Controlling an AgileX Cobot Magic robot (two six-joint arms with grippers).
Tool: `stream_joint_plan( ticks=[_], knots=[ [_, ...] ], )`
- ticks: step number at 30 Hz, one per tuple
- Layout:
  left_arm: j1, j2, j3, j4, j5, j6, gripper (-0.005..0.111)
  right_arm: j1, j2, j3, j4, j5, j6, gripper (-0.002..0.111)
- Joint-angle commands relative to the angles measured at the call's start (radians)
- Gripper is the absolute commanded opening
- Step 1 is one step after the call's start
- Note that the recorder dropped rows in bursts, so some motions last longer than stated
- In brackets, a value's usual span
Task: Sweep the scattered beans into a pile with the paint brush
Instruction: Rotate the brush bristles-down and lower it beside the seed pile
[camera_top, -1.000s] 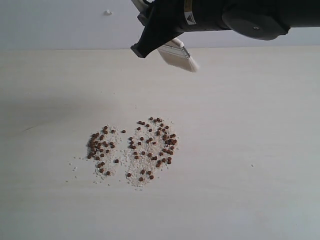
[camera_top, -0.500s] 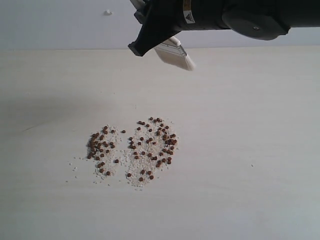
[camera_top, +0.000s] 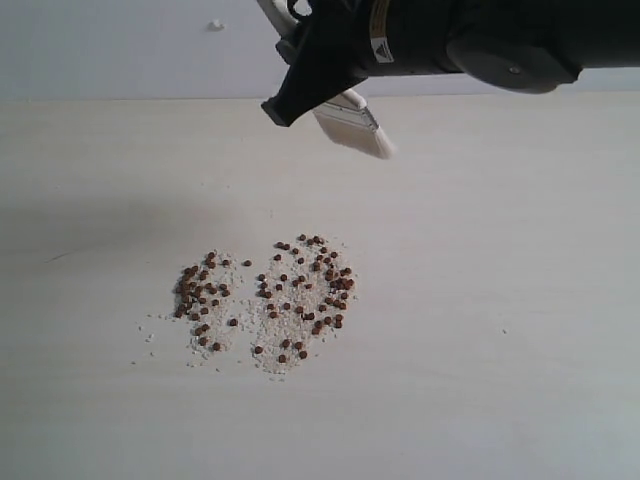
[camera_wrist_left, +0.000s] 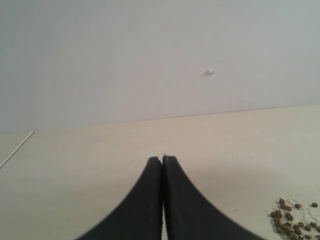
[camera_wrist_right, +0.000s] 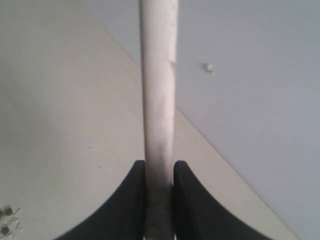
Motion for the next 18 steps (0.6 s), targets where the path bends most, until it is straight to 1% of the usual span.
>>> stream_joint_plan(
  ticks=[1,3,6,7,8,10,13,15,18],
  knots=[
    [-0.005,-0.005,0.003,0.02,0.01,0.001,0.0,0.003,-0.012,0.091,0.012,-0.275,-0.097,0.0],
    [-0.005,-0.005,0.003,0.02,0.01,0.001,0.0,0.003,-0.012,0.123,0.12,-0.385,-0.171,0.0],
    [-0.005,-0.005,0.003,0.02,0.01,0.001,0.0,0.003,-0.012,0.168,0.423,-0.506,-0.396,0.0],
    [-0.005,-0.005,0.003,0.02,0.01,0.001,0.0,0.003,-0.012,0.199,0.524,-0.576,-0.501,0.0],
    [-0.005,-0.005,0.003,0.02,0.01,0.001,0.0,0.003,-0.012,0.225,0.597,-0.664,-0.551,0.0],
    [-0.005,-0.005,0.003,0.02,0.01,0.003,0.0,0.003,-0.012,0.288,0.644,-0.821,-0.609,0.0],
    [-0.005,-0.005,0.003,0.02,0.01,0.003,0.0,-0.002,-0.01,0.36,0.643,-0.955,-0.652,0.0],
    [-0.005,-0.005,0.003,0.02,0.01,0.003,0.0,-0.018,-0.01,0.386,0.643,-0.976,-0.679,0.0],
    [-0.005,-0.005,0.003,0.02,0.01,0.003,0.0,-0.071,-0.01,0.413,0.647,-0.977,-0.672,0.0]
  ],
)
